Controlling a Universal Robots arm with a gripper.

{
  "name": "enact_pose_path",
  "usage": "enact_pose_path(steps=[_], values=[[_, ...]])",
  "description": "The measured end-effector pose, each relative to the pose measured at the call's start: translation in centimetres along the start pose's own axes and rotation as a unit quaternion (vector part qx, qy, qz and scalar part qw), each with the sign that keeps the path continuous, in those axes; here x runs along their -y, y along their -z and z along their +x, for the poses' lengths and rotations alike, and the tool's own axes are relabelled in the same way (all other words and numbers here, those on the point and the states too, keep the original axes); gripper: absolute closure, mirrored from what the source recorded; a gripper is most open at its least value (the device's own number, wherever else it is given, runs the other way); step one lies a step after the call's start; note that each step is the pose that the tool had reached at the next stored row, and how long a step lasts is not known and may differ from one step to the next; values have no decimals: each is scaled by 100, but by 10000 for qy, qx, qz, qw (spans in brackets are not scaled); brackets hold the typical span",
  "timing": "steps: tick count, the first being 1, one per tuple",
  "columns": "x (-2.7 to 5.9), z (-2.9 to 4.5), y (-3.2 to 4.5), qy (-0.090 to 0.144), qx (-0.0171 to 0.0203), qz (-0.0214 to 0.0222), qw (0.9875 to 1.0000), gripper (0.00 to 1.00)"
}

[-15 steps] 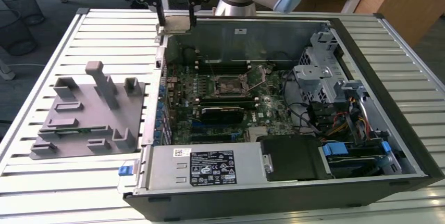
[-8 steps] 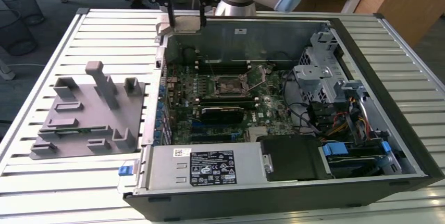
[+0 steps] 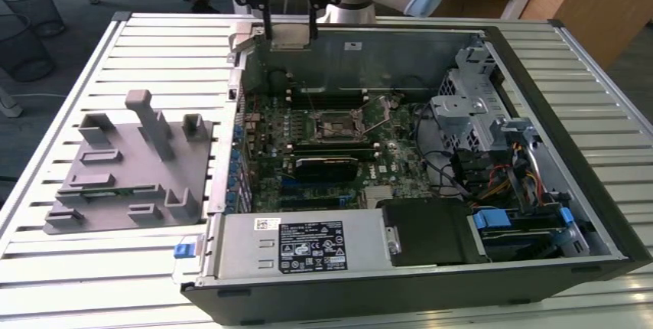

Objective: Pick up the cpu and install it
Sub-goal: 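Pick up the cpu and move it towards the insertion slot, then place the cpu into insertion slot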

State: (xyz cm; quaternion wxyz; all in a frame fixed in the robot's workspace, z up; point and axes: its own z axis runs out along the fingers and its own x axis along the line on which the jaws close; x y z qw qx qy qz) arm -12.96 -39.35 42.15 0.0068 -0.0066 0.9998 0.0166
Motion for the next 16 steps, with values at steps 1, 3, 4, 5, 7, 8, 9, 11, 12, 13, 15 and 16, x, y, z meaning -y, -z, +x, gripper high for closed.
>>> enact_pose_path(steps=[1,3,4,5,7,8,9,11,12,13,15,16], values=[[-6,-21,-1,0,0,0,10000,47],[-20,-68,-5,0,0,0,10000,47],[-26,-93,-7,0,1,0,10000,47],[-30,-117,-8,0,1,-1,10000,47],[-40,-173,-11,0,0,0,10000,47],[-42,-197,-12,0,0,0,10000,47],[-43,-221,-13,0,0,0,10000,47],[-44,-262,-14,0,0,0,10000,47],[-44,-276,-16,0,0,0,10000,47],[-44,-287,-17,0,0,0,10000,47],[-44,-310,-19,0,0,0,10000,47],[-43,-320,-19,0,0,0,10000,47]])
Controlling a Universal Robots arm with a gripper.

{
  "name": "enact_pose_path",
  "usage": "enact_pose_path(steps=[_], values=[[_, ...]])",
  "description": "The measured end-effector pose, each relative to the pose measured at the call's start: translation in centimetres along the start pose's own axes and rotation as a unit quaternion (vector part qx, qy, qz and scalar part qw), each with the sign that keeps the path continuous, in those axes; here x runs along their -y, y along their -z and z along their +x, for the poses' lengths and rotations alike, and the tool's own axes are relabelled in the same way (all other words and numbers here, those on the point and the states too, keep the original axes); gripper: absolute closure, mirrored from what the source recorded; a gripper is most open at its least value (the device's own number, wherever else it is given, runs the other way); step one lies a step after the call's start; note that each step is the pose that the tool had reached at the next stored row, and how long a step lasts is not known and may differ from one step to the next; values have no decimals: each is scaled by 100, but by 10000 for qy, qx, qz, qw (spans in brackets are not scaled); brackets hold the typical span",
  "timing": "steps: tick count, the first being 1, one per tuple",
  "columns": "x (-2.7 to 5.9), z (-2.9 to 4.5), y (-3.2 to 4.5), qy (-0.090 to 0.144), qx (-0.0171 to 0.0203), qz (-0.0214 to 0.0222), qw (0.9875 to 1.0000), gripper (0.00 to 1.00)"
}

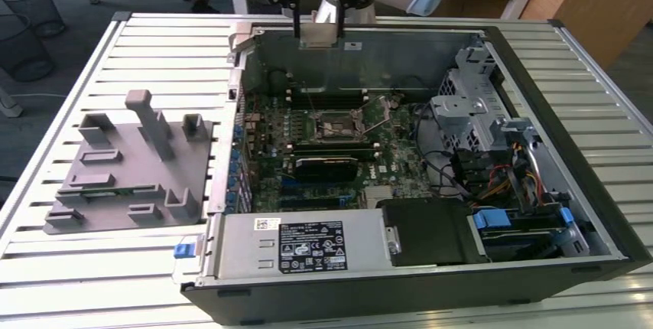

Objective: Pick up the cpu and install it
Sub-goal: 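Place the cpu into insertion slot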

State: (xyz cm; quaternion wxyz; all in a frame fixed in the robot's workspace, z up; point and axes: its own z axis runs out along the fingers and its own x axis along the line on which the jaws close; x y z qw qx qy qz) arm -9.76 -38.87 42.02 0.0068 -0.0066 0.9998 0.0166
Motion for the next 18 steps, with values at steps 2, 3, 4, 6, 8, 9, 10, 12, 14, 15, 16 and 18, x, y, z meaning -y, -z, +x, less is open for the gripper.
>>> enact_pose_path(steps=[2,3,4,6,8,9,10,12,14,15,16,18], values=[[0,-14,0,-2,0,1,10000,47],[0,-21,-1,-2,0,1,10000,47],[0,-26,-1,-3,0,2,10000,47],[0,-46,-1,-8,0,3,10000,47],[1,-66,-1,-14,0,3,10000,47],[1,-68,-1,-15,1,3,10000,47],[1,-70,-2,-17,1,4,10000,47],[0,-71,-3,-53,3,11,10000,47],[1,-72,-6,-185,10,15,9998,47],[0,-72,-8,-268,14,16,9996,47],[1,-71,-10,-352,18,18,9994,47],[0,-72,-16,-531,26,21,9986,47]])
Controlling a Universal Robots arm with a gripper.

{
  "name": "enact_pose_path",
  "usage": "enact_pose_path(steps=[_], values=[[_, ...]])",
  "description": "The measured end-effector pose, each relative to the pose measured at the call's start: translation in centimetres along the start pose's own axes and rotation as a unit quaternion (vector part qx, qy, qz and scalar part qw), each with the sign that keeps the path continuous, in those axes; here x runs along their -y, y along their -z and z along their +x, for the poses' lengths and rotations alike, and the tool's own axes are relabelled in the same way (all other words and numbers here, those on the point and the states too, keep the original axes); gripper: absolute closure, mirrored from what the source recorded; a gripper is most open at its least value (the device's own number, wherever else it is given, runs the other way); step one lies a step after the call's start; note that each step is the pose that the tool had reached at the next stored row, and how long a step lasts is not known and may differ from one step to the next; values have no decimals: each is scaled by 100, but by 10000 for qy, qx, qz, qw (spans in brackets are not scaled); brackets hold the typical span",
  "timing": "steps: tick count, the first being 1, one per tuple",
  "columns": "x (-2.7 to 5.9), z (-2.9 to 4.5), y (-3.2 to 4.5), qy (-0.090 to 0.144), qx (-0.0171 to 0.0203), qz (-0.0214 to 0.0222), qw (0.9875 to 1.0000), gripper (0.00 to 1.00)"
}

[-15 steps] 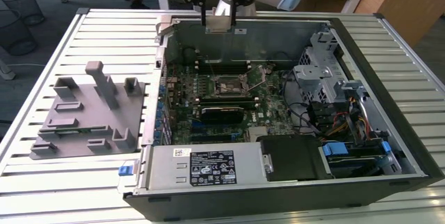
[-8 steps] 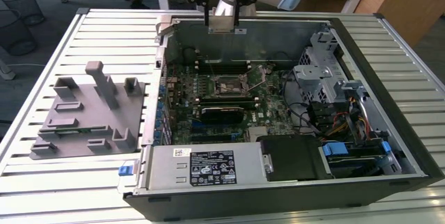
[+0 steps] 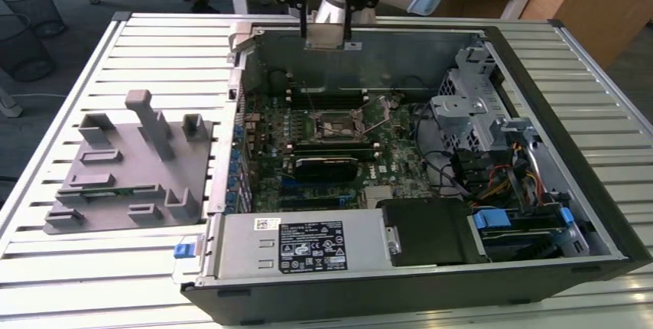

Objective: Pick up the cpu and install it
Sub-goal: 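Place the cpu into insertion slot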

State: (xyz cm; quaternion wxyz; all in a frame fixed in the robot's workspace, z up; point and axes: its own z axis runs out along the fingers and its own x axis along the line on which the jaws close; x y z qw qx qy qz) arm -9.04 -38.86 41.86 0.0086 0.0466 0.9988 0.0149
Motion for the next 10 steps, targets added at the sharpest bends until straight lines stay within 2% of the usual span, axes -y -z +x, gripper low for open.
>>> enact_pose_path(steps=[5,10], values=[[1,1,-18,-448,17,7,9990,47],[1,1,-34,-855,37,12,9963,47]])
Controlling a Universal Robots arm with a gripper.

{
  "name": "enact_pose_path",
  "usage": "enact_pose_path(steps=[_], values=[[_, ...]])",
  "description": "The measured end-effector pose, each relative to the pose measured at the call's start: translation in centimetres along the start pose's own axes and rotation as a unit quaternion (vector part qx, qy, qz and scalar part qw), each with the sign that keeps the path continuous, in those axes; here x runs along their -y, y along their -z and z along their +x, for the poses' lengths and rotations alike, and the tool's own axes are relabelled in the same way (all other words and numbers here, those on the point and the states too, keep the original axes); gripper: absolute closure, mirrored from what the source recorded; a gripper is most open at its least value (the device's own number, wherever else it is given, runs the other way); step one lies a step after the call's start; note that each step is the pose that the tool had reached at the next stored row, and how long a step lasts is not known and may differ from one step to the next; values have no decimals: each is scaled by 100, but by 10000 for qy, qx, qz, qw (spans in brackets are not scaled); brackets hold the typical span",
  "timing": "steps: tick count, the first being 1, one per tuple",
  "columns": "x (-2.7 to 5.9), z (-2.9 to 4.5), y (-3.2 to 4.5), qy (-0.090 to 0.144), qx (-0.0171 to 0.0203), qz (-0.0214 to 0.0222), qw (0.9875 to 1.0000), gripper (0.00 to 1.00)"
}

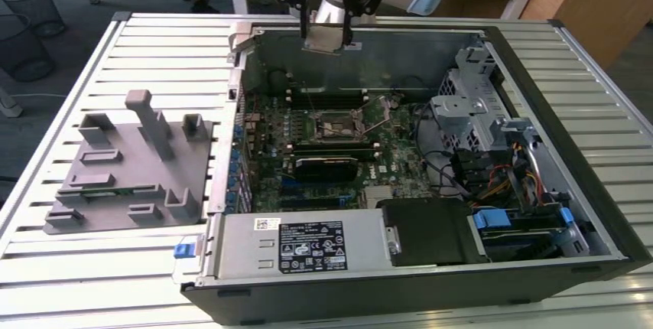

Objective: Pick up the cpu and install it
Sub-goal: 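Place the cpu into insertion slot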

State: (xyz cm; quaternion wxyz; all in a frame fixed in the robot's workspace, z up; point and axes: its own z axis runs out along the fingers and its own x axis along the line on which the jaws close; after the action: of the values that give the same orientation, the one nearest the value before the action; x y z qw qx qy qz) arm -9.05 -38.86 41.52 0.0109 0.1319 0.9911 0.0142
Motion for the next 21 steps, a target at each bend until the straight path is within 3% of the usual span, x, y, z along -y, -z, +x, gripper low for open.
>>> enact_pose_path(steps=[5,11,16,21], values=[[-3,1,-7,-290,15,3,9996,47],[-8,2,-13,-633,29,9,9980,47],[-13,4,-20,-914,38,14,9958,47],[-19,5,-27,-1209,47,20,9927,47]])
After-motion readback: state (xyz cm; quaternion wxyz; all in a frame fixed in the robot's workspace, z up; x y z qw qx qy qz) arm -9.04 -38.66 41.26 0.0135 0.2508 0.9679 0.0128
